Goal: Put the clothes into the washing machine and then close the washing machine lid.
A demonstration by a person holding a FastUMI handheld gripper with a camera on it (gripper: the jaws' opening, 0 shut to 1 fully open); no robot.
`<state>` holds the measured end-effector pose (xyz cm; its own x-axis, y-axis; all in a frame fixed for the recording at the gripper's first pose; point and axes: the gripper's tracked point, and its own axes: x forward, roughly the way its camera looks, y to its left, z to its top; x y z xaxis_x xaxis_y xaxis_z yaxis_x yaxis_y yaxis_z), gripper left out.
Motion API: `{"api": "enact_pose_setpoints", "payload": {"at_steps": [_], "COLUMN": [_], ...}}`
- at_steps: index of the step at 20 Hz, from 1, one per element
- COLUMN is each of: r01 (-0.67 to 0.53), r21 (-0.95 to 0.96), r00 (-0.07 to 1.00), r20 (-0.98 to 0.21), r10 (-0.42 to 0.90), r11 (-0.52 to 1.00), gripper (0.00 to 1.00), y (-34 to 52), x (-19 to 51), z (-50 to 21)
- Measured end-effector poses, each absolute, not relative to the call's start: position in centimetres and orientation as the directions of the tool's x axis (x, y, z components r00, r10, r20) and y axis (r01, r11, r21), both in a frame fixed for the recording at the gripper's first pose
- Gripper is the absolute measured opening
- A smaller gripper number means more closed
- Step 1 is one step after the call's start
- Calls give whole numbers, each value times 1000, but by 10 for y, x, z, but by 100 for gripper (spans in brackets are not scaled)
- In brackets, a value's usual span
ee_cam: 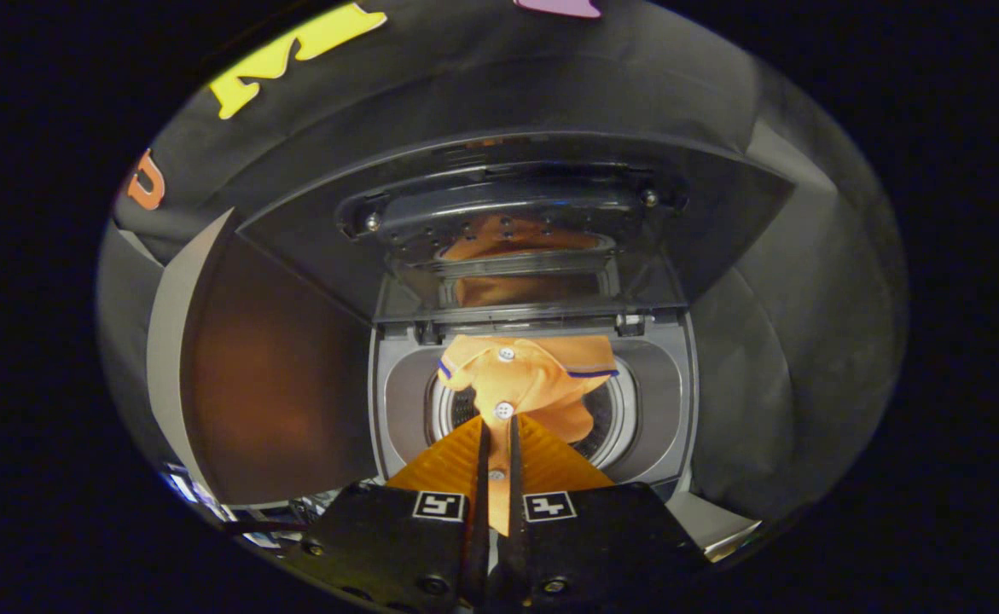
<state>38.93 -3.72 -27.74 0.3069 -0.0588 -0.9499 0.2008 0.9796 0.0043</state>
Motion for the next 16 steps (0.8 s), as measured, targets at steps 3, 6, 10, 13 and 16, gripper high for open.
{"api": "enact_pose_setpoints", "payload": {"at_steps": [3,6,10,13,16], "r01": [152,109,8,-41,-107], "r21": [-12,3,50,51,39], "r00": [354,404,483,558,617], "r20": [-933,-914,-875,-827,-781], "r10": [-66,-42,40,65,97], "r11": [988,994,999,998,993], "gripper": [13,39,48,49,60], "y": [-36,-27,-5,6,15], "x": [401,413,431,450,469], "z": [-262,-238,-199,-166,-137]}}
